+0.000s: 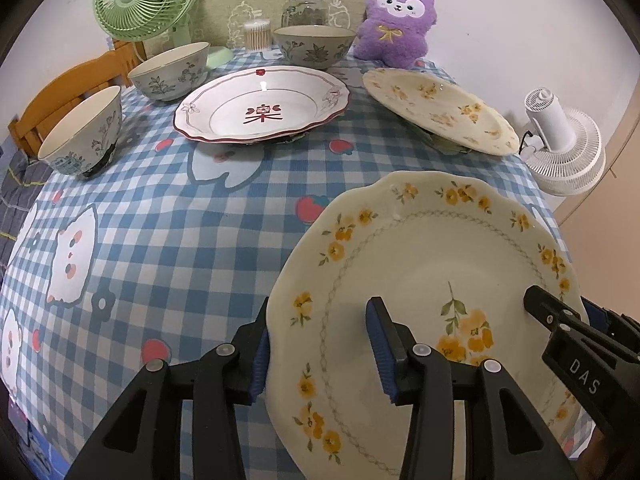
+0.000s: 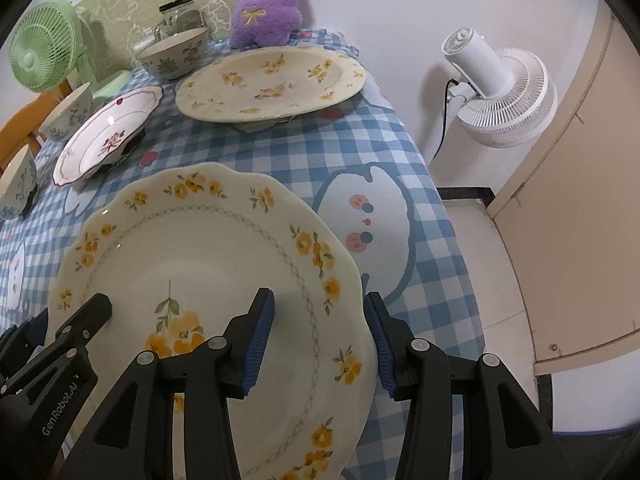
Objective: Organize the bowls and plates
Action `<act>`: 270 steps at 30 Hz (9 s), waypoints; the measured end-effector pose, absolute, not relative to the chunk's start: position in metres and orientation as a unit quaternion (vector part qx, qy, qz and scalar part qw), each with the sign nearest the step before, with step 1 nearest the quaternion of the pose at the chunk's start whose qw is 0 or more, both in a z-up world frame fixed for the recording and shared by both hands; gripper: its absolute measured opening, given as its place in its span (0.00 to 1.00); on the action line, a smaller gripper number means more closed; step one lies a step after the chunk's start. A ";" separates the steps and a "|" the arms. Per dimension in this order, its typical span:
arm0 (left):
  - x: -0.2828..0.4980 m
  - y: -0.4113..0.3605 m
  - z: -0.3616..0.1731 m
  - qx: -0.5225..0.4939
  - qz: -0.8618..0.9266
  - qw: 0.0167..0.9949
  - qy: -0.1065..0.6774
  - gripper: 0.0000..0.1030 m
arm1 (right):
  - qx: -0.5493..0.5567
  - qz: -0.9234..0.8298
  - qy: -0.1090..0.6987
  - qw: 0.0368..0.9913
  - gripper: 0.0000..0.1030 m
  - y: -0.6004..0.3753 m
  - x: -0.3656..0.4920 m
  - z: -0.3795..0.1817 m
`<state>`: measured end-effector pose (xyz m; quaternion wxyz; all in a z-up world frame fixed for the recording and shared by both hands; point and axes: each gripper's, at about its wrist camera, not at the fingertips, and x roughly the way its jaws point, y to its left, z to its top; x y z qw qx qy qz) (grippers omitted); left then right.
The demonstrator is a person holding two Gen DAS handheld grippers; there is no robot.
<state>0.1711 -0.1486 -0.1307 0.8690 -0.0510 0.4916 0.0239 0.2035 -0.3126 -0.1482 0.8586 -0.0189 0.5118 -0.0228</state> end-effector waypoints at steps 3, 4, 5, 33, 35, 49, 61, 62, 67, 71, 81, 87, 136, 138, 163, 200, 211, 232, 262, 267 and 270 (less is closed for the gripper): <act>0.171 -0.152 -0.131 -0.047 0.019 0.869 0.493 0.54 | -0.021 -0.021 0.518 0.855 0.54 -0.311 0.203 -0.150; 0.172 -0.152 -0.130 -0.052 0.014 0.868 0.493 0.56 | -0.024 -0.018 0.520 0.854 0.54 -0.311 0.203 -0.150; 0.173 -0.151 -0.130 -0.060 0.010 0.867 0.494 0.57 | -0.029 -0.014 0.523 0.852 0.57 -0.309 0.204 -0.151; 0.178 -0.149 -0.038 -0.060 0.004 0.901 0.431 0.89 | -0.019 0.000 0.451 0.892 0.79 -0.312 0.208 -0.057; 0.181 -0.147 -0.029 -0.063 0.003 0.901 0.429 0.89 | -0.019 -0.003 0.447 0.894 0.81 -0.310 0.205 -0.048; 0.196 -0.144 0.049 -0.062 -0.034 0.921 0.383 0.93 | -0.006 -0.040 0.391 0.920 0.85 -0.311 0.212 0.036; 0.236 -0.138 0.067 -0.054 -0.034 0.917 0.394 0.93 | 0.035 -0.039 0.389 0.920 0.85 -0.315 0.241 0.060; 0.239 -0.139 0.068 -0.052 -0.034 0.918 0.391 0.93 | 0.043 -0.036 0.390 0.919 0.85 -0.316 0.245 0.061; 0.260 -0.145 0.069 -0.056 -0.027 0.918 0.391 0.92 | 0.049 -0.025 0.394 0.918 0.85 -0.322 0.273 0.061; 0.279 -0.156 0.067 -0.046 -0.014 0.919 0.391 0.91 | 0.027 -0.015 0.393 0.919 0.85 -0.324 0.293 0.059; 0.326 -0.172 0.044 -0.051 0.010 0.910 0.412 0.91 | 0.008 0.007 0.404 0.915 0.85 -0.341 0.350 0.034; 0.357 -0.180 0.023 -0.045 0.024 0.906 0.420 0.91 | 0.012 0.024 0.422 0.906 0.85 -0.351 0.388 0.009; 0.439 -0.207 -0.131 0.003 0.048 0.841 0.539 0.62 | 0.003 0.036 0.532 0.846 0.70 -0.360 0.467 -0.144; 0.439 -0.205 -0.132 -0.005 0.047 0.843 0.537 0.62 | 0.001 0.038 0.535 0.844 0.69 -0.359 0.467 -0.146; 0.439 -0.198 -0.131 -0.006 0.036 0.844 0.535 0.55 | 0.010 0.026 0.546 0.838 0.55 -0.350 0.470 -0.155; 0.384 -0.185 -0.084 -0.005 0.012 0.850 0.527 0.52 | -0.015 0.035 0.520 0.853 0.49 -0.340 0.420 -0.100; 0.353 -0.170 -0.052 0.000 0.010 0.862 0.507 0.52 | -0.011 0.033 0.503 0.863 0.49 -0.327 0.386 -0.068; 0.268 -0.138 -0.027 0.003 -0.002 0.870 0.493 0.51 | -0.012 0.025 0.489 0.872 0.49 -0.294 0.293 -0.042; 0.198 -0.137 -0.088 0.025 -0.045 0.843 0.536 0.51 | 0.010 -0.017 0.536 0.844 0.49 -0.294 0.208 -0.105; 0.195 -0.138 -0.096 0.027 -0.045 0.838 0.543 0.51 | 0.014 -0.022 0.543 0.839 0.49 -0.295 0.205 -0.114; 0.192 -0.138 -0.100 0.028 -0.045 0.836 0.547 0.51 | 0.015 -0.023 0.546 0.837 0.49 -0.296 0.203 -0.119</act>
